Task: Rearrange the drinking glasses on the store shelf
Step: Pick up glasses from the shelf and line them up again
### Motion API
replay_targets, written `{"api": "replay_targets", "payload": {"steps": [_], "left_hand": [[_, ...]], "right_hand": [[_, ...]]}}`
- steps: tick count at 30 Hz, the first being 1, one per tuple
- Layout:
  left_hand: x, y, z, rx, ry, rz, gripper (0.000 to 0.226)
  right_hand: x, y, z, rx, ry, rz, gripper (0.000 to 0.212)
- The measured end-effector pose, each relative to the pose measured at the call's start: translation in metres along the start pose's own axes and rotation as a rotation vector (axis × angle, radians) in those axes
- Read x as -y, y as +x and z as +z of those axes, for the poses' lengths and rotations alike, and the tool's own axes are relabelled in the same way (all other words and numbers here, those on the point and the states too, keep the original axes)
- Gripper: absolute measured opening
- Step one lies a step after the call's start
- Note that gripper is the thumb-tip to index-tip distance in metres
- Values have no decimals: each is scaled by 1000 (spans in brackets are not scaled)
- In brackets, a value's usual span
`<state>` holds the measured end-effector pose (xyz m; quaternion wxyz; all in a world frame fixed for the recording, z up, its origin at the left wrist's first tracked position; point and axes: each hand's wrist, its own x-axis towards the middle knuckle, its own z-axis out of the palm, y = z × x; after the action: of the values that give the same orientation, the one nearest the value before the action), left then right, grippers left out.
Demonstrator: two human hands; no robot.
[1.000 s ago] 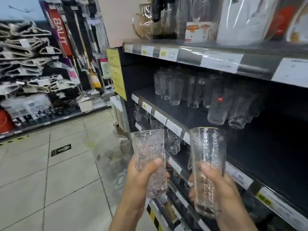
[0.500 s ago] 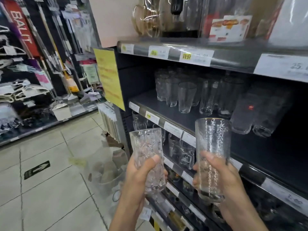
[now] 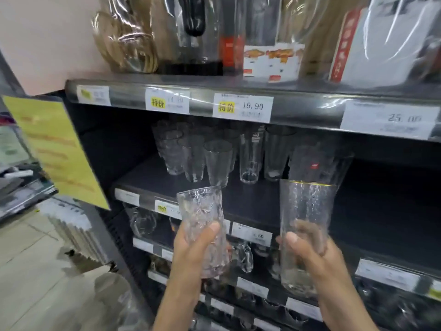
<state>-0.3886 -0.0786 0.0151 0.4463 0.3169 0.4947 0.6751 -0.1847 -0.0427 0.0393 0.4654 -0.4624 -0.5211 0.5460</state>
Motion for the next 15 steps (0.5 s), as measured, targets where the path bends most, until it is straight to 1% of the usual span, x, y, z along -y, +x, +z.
{"api": "replay_targets", "payload": {"steps": [2,5,6,9,10,11,12,13,15], "left_hand": [[0,19,2,26,14,-3,66],[-5,51,5,64,52,7,72],[-6,61,6,84,70,8,73],[-9,87,7,134,105,46,52],[-11,95,7,151,113,57,51],[-12,101,7,168,122,68,56],[-11,108,6,188,126,82,64],[-11,114,6,191,126,94,66],[-12,124,8,207,134,126,52]], "right_hand": [[-1,11,1,-51,-37,-32,52],[1,26,5,-131,-52,-72,59],[2,31,7,-155,-61,-96,57],[1,53,13,-233,-155,-143,44],[0,61,15,-266,-193,-145,41],[-1,69,17,-294,-234,-145,41],[-1,76,19,-314,-277,-144,43],[0,83,22,-330,-317,-144,49],[1,96,28,-359,-373,-144,55]]}}
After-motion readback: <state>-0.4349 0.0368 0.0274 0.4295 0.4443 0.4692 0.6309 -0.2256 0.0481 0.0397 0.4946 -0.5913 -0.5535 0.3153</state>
